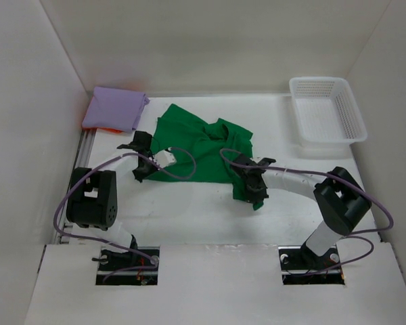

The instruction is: Fold and stack the t-shirts

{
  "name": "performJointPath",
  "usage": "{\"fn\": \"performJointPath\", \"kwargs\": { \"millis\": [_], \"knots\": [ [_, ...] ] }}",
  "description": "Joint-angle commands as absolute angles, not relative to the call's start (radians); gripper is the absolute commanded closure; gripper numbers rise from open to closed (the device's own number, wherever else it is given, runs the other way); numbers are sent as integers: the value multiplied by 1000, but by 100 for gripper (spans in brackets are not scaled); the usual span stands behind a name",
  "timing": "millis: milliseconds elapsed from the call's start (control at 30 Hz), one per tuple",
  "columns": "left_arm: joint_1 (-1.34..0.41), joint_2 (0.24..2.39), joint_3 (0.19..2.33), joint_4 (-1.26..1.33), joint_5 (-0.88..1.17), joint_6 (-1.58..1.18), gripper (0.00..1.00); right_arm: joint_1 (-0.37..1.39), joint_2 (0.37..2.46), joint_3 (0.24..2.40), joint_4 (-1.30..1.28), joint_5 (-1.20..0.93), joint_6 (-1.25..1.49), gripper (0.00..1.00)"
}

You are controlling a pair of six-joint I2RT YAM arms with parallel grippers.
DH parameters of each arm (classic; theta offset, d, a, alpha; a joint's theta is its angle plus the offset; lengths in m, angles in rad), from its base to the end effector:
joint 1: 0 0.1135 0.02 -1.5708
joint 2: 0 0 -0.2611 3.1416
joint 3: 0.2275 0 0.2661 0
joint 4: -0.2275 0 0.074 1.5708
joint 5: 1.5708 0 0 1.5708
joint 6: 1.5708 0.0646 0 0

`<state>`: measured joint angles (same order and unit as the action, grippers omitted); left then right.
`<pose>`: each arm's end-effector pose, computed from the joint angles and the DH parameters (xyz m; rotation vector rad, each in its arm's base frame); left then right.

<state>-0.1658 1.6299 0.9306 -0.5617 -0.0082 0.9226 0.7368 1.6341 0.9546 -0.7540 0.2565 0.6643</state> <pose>0.3105 -0.0514 0.1212 1.4748 2.4405 0.1753 0.2292 0.1858 0.1227 -0.0785 2.8670 -0.1556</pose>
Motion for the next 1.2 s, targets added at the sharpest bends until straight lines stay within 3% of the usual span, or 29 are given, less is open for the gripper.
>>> {"fn": "performJointPath", "kwargs": {
  "millis": [0, 133, 267, 500, 600, 767, 1067, 1167],
  "knots": [
    [-143, 1621, 960, -555, 15, 902, 100, 757, 1677, 980, -813, 271, 643, 100],
    [-136, 1623, 1037, -529, 34, 848, 100, 717, 1632, 1043, -763, 250, 597, 100],
    [-107, 1696, 1286, -492, 57, 753, 100, 518, 1621, 1291, -648, 112, 476, 100],
    [-33, 1949, 2217, -529, 45, 563, 100, 190, 1813, 2215, -680, -129, 480, 100],
    [-18, 1942, 2377, -471, 35, 563, 100, 127, 1793, 2330, -634, -170, 543, 100],
    [-13, 1797, 2197, -409, 35, 632, 100, 96, 1559, 1955, -453, -181, 600, 100],
    [-1, 1571, 1547, -535, 31, 785, 99, 137, 1099, 991, -316, -94, 782, 100],
    [18, 1560, 1451, -528, -3, 790, 99, 154, 1042, 841, -334, -113, 848, 100]
  ]
}}
